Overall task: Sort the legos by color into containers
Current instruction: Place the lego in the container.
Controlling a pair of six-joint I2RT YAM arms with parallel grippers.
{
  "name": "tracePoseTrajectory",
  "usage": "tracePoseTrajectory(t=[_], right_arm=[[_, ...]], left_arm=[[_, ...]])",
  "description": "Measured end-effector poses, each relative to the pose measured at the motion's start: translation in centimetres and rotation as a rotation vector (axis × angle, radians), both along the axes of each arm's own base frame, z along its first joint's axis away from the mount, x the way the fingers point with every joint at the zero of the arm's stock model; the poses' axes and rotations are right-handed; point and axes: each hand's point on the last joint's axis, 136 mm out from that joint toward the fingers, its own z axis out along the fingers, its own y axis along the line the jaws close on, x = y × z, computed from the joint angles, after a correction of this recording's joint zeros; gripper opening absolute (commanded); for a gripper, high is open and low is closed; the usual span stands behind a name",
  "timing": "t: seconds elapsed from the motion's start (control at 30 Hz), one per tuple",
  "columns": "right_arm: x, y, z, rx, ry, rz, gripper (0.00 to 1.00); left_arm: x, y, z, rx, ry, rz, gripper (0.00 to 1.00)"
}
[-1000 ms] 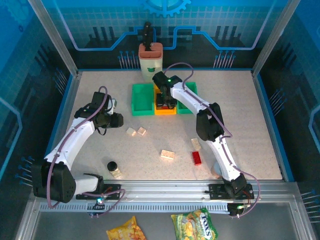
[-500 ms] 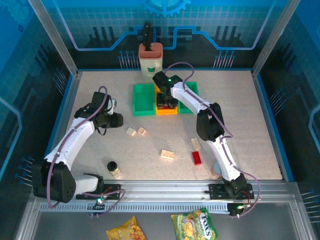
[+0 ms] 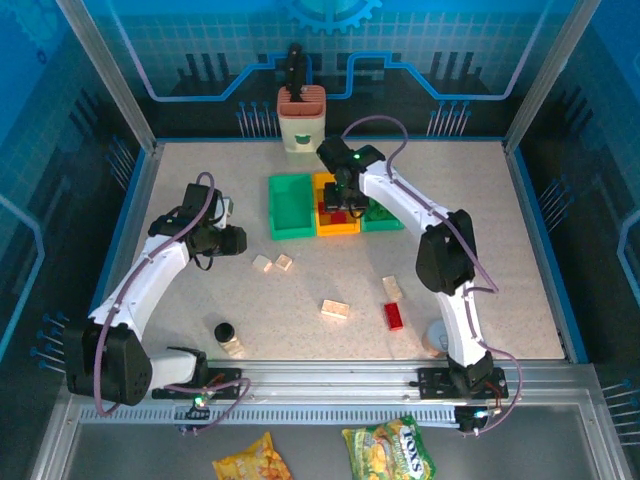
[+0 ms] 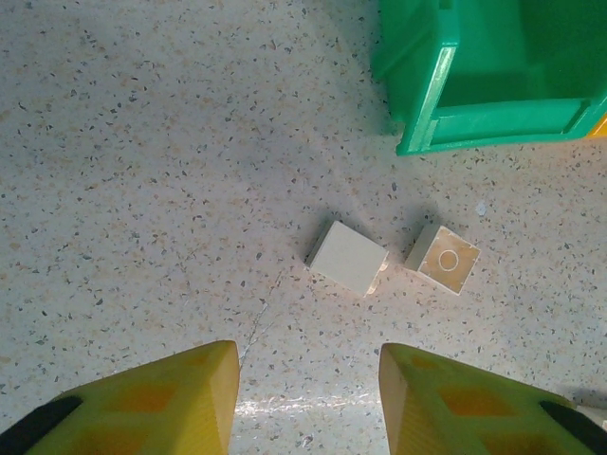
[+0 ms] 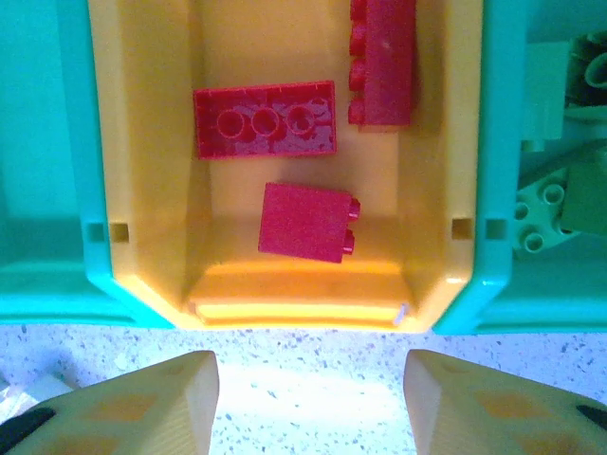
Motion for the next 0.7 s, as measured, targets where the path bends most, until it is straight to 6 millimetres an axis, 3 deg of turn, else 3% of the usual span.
tracePoseTrajectory(t=[0.13,0.3,0.47,0.7], right_arm=[[-1.3,-0.9,-1.0,-0.023,0.030,0.007,0.53],[-5.3,-3.5,-2.5,-0.075,0.106,0.012,0.53],[-9.4,-5.9,-1.7,-0.084,0.122,0.019,0.54],[-15.6,-7.1,-2.1,-0.103,0.158,0.072,0.55]], left_arm=[[0.0,0.0,0.0,0.000,-0.001,0.001,0.44],[0.0,0.0,0.0,-0.003,0.000,0.000,0.44],[0.0,-0.1,0.0,-0.012,0.001,-0.003,0.44],[0.0,-0.2,0.1,-0.023,0.002,-0.004,0.45]])
